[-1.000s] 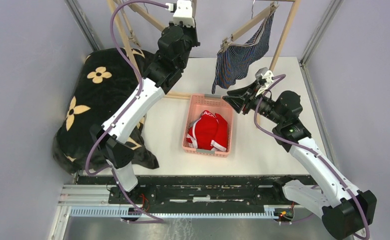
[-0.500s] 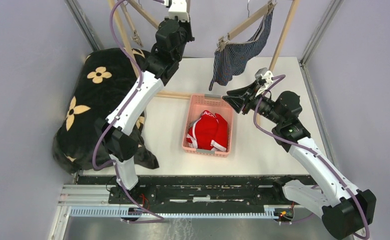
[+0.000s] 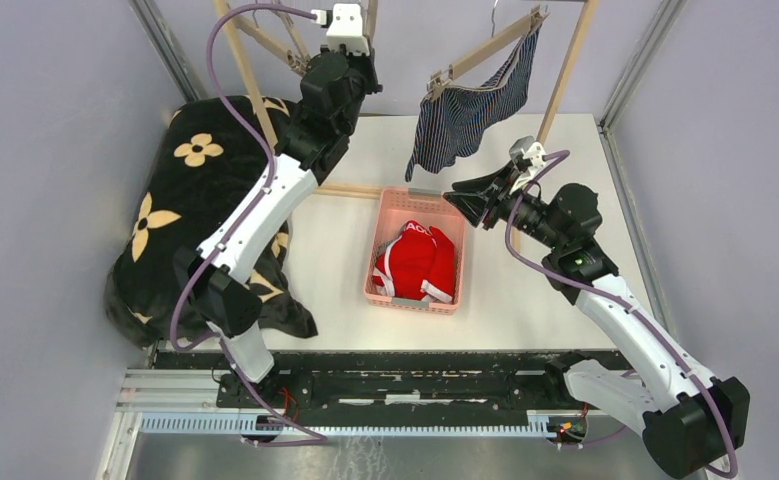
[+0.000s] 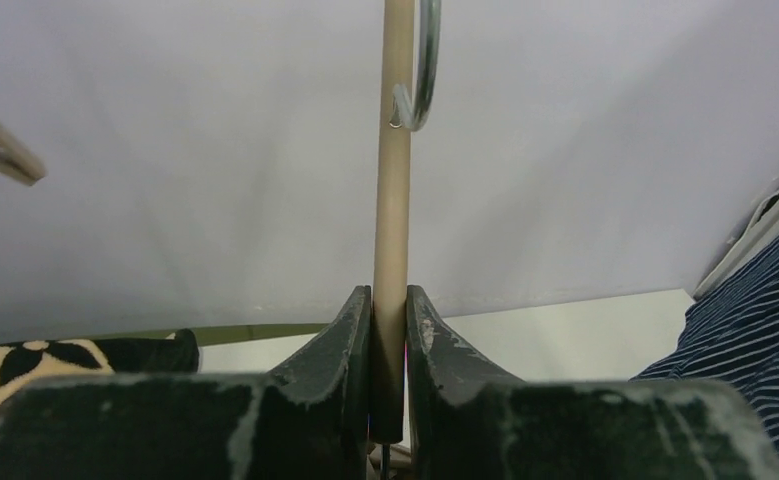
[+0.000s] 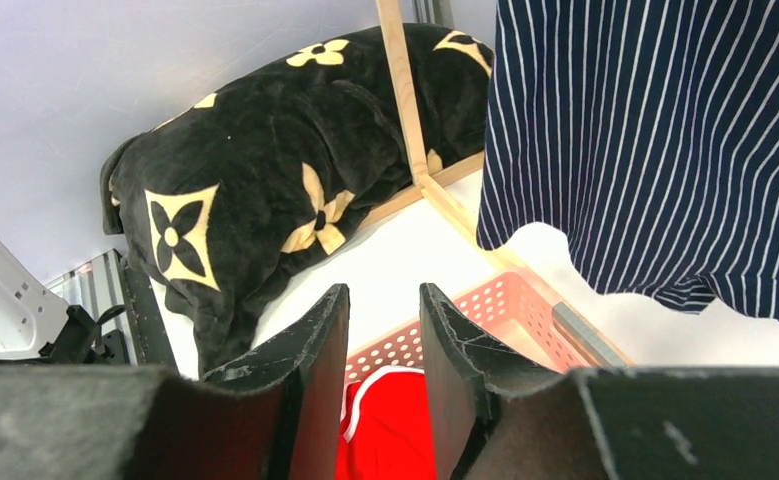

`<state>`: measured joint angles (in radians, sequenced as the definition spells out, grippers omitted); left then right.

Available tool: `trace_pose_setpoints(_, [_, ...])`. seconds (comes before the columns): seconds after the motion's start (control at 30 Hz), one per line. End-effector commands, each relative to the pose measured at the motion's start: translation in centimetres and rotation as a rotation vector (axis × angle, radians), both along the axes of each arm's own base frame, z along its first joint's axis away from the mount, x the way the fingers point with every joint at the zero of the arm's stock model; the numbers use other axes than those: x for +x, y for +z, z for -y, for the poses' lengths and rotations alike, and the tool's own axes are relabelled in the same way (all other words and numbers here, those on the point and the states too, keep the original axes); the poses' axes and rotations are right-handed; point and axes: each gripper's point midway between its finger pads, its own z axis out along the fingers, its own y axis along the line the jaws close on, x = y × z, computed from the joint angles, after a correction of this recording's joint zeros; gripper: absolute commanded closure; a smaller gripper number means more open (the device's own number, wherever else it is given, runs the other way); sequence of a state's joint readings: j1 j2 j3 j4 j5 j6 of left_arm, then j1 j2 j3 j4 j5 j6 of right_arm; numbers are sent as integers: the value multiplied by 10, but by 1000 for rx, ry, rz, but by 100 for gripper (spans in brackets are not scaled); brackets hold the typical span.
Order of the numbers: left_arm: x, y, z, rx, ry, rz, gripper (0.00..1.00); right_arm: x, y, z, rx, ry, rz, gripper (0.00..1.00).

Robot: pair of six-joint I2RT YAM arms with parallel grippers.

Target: Remove the underwear clipped to the hanger

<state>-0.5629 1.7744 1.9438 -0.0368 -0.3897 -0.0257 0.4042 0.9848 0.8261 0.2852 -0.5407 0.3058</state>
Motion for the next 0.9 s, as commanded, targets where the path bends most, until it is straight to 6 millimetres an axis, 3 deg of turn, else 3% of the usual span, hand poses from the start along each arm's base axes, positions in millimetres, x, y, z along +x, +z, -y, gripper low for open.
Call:
trace_pose_setpoints(0.0, [-18,-9,-13,-61,9,-28,73,-5,15,0,35,9,49,60])
trace_pose_setpoints(0.17, [-35,-8,-16,-90,-26,7,50,-9,17,0,39,19,56,64])
trace_pose_setpoints(0.47, [-66,15,-21,-109,-103,46,45,-14,21,-3,54,44,63,63])
trace_pose_setpoints(0.67, [-95,34,-26,-127,-167,100,21,-17,22,-6,56,68,72,61])
trace_pose_setpoints(0.87, [-111,55,-35,-137,-172,163,16,-21,20,-17,59,125,68,61])
